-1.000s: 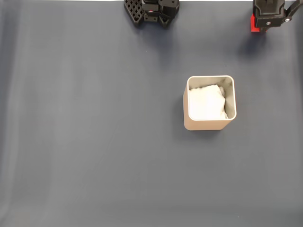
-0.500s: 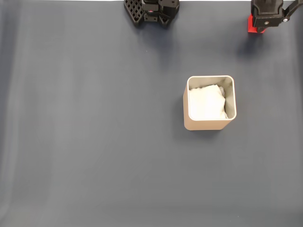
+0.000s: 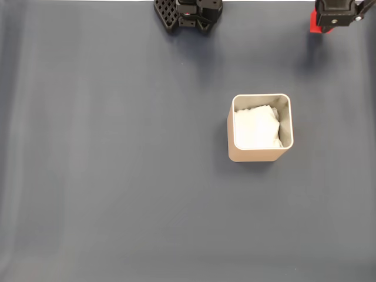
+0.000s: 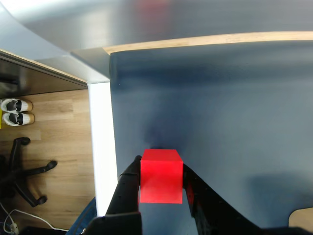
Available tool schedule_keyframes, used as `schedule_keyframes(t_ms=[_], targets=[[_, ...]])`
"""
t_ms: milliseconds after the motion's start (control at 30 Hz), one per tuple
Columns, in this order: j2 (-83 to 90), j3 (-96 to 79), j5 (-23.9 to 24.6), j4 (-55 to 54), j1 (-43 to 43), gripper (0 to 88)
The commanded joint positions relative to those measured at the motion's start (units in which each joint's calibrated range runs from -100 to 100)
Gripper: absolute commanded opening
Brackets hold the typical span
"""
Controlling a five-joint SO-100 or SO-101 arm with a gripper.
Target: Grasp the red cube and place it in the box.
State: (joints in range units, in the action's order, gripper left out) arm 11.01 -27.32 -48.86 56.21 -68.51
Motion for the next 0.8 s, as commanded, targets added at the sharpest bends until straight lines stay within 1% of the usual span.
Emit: schedule_keyframes(t_ms=[0, 233, 433, 767], targets=[[3.4, 5.4, 0.6, 3.2, 1.1, 0.5], [5.2, 11.8, 1.1, 9.9, 3.1, 0.6], [7.8, 14.7, 1.0, 13.5, 5.5, 0.6], [10.8, 17.5, 1.3, 18.9, 11.6, 0.6]])
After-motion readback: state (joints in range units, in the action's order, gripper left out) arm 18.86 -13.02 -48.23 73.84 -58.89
